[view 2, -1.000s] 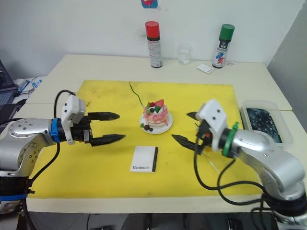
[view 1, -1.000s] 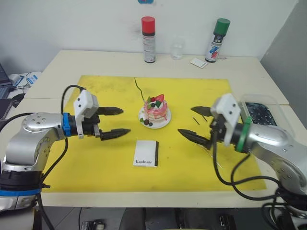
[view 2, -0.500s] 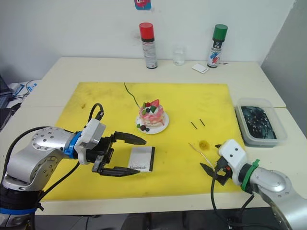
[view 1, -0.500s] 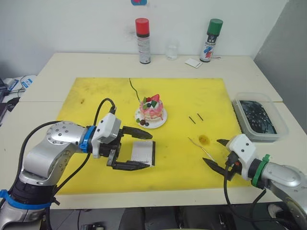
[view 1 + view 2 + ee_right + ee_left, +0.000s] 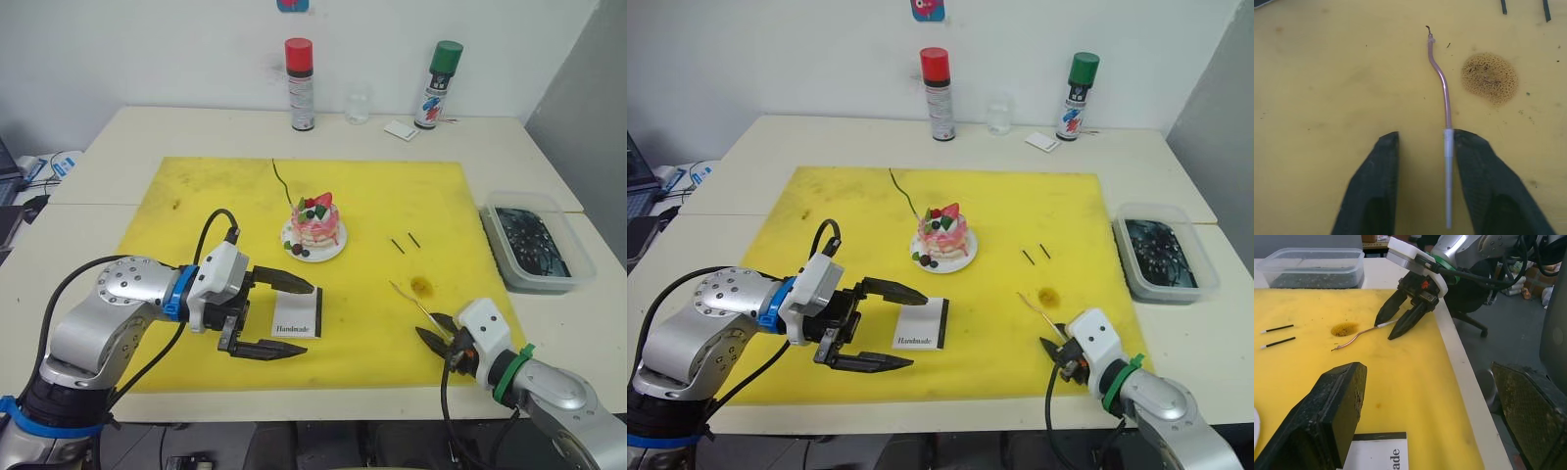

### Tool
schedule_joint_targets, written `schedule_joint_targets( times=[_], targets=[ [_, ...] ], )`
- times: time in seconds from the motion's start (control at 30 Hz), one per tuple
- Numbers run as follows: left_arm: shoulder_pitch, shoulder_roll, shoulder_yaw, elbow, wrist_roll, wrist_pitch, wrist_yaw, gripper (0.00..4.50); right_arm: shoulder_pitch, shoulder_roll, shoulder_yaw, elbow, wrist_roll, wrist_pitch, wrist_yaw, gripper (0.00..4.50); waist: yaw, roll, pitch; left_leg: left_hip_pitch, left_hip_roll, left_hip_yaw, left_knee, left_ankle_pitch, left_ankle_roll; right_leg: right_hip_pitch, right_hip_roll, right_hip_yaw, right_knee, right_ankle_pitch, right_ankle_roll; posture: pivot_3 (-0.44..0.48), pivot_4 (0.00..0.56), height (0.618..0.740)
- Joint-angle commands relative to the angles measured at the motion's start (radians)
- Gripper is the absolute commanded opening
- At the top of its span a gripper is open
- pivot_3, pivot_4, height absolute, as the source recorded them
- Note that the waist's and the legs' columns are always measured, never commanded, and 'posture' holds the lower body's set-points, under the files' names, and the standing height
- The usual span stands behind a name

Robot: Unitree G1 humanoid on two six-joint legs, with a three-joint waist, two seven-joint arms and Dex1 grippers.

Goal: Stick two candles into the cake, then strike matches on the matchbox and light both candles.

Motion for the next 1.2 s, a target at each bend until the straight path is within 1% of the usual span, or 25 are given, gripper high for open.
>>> schedule_joint_targets(
  times=[0.03,0.07,0.2,0.33,0.4,0.43,0.53,0.67,0.77,0.93,1.07,1.2],
  targets=[
    [0.005,0.015,0.028,-0.026,-0.018,-0.018,-0.008,4.5,0.002,-0.003,-0.026,-0.01,0.006,0.028,0.001,0.4,0.0,0.0,0.0,0.0,0.0,0.0,0.001,0.0,0.0,0.0,0.0,0.0,0.0,0.0,0.0,0.0,0.15,0.74],
    [0.009,0.016,0.03,-0.026,-0.019,-0.019,-0.011,4.5,-0.007,-0.001,-0.033,-0.017,0.016,0.038,0.002,0.04,0.0,0.0,0.0,0.0,0.0,0.0,0.001,0.0,0.0,0.0,0.0,0.0,0.0,0.0,0.0,0.0,0.15,0.74],
    [0.027,0.023,0.038,-0.03,-0.023,-0.023,-0.017,4.5,-0.033,-0.003,-0.072,-0.063,0.079,0.084,0.023,0.01,0.0,0.0,0.0,0.0,0.0,0.0,0.001,0.0,0.0,0.0,0.0,0.0,0.0,0.0,0.0,0.0,0.15,0.74],
    [0.045,0.033,0.041,-0.034,-0.025,-0.027,-0.023,4.5,-0.076,-0.027,-0.152,-0.13,0.208,0.17,0.068,0.01,-0.001,0.0,0.0,0.0,0.0,0.0,0.001,0.0,0.0,0.0,0.0,0.0,0.0,0.0,0.0,0.0,0.15,0.74],
    [0.051,0.043,0.038,-0.035,-0.015,-0.03,-0.029,4.5,-0.096,-0.082,-0.21,-0.143,0.265,0.203,0.121,0.01,-0.001,0.001,0.0,0.0,0.0,0.0,0.001,0.0,0.0,0.0,0.0,0.0,0.001,0.0,0.0,0.0,0.15,0.74],
    [0.054,0.054,0.03,-0.037,-0.001,-0.039,-0.041,4.5,-0.098,-0.127,-0.237,-0.139,0.275,0.207,0.158,0.01,-0.002,0.001,0.0,0.0,0.0,0.0,0.001,0.0,0.0,0.0,0.0,0.0,0.001,0.0,0.0,0.0,0.15,0.74],
    [0.055,0.057,0.022,-0.042,-0.011,-0.032,-0.047,4.5,-0.086,-0.266,-0.302,-0.087,0.256,0.164,0.277,0.01,-0.001,0.001,0.001,0.0,0.0,0.0,0.001,0.0,0.0,0.0,0.0,0.0,0.0,0.0,0.0,0.0,0.15,0.74],
    [0.056,0.043,0.026,-0.062,-0.042,-0.011,-0.032,4.5,-0.026,-0.343,-0.404,0.022,0.252,0.103,0.404,0.01,0.001,0.0,0.0,0.0,0.0,0.0,0.001,0.0,0.0,0.001,0.0,0.0,-0.001,0.0,0.0,0.0,0.15,0.74],
    [0.062,0.04,0.029,-0.085,-0.071,0.013,-0.021,4.5,0.039,-0.357,-0.451,0.114,0.215,0.016,0.485,0.01,0.0,0.0,0.0,-0.001,0.0,0.0,0.001,0.0,0.0,0.001,0.0,-0.001,-0.001,0.0,0.0,0.0,0.15,0.74],
    [0.036,0.013,0.029,-0.128,-0.149,0.069,0.022,4.5,0.134,-0.351,-0.475,0.229,0.167,-0.083,0.562,0.01,0.0,0.0,0.0,-0.001,0.0,-0.001,0.001,0.0,0.0,0.001,0.0,-0.001,-0.001,0.0,0.0,0.0,0.15,0.74],
    [0.013,-0.008,0.018,-0.146,-0.176,0.091,0.042,4.5,0.137,-0.332,-0.457,0.261,0.147,-0.13,0.564,0.01,-0.001,0.001,0.0,-0.001,0.0,-0.001,0.003,0.0,0.0,0.001,0.001,-0.001,0.001,0.0,0.001,0.0,0.15,0.74],
    [0.004,-0.017,0.002,-0.152,-0.172,0.091,0.045,4.5,0.133,-0.332,-0.441,0.275,0.132,-0.134,0.56,0.01,-0.003,0.001,0.0,0.0,0.0,0.0,0.005,0.0,0.0,0.002,0.001,0.0,0.001,0.001,0.002,0.0,0.15,0.74]
  ],
)
